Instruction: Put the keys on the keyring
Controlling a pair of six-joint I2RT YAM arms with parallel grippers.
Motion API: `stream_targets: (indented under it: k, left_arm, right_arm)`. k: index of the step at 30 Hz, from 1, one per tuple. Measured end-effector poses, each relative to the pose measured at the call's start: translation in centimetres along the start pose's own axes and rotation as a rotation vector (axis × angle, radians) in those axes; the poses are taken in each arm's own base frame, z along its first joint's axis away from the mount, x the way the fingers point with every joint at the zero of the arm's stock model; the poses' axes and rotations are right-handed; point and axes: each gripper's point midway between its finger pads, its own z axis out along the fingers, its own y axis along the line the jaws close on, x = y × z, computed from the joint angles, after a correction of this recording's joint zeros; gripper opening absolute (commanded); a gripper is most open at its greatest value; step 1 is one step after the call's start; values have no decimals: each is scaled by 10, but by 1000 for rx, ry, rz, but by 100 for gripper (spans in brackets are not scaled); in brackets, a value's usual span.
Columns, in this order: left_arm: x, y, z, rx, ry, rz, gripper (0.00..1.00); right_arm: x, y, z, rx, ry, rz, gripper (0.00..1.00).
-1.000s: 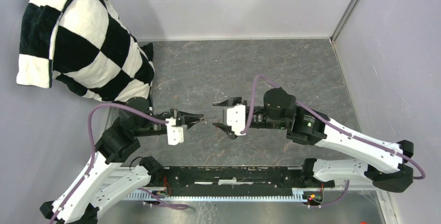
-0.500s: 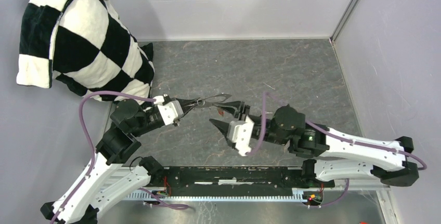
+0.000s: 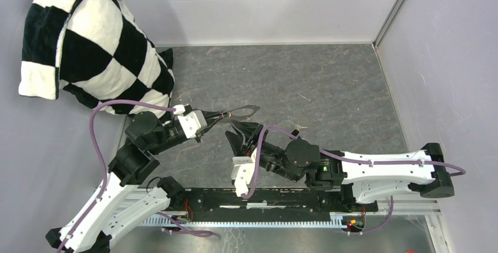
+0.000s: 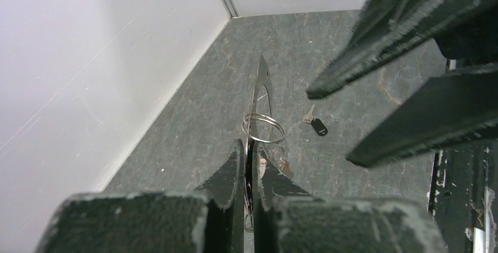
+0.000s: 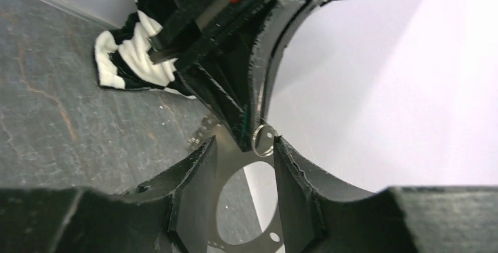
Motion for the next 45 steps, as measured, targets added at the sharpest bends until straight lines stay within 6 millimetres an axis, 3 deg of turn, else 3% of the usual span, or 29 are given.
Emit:
stream_targets:
  k: [6, 17, 27, 38, 45]
  left_arm:
    - [-1, -6, -2, 27, -6, -2, 2]
    - [-5, -11, -5, 55, -8, -4, 2]
    - [-1, -18, -7, 91, 8, -2, 2]
    - [-1, -19, -7, 97, 6, -2, 2]
    - [-3, -18, -7, 98, 2, 0, 2]
  right_arm:
    - [5, -7, 0, 35, 34, -33, 37]
    - [15, 12, 8, -26, 73, -109, 33]
    - [16, 9, 9, -11, 84, -112, 29]
    - [17, 17, -6, -81, 78, -35, 31]
    - [18, 11, -10, -70, 85, -28, 35]
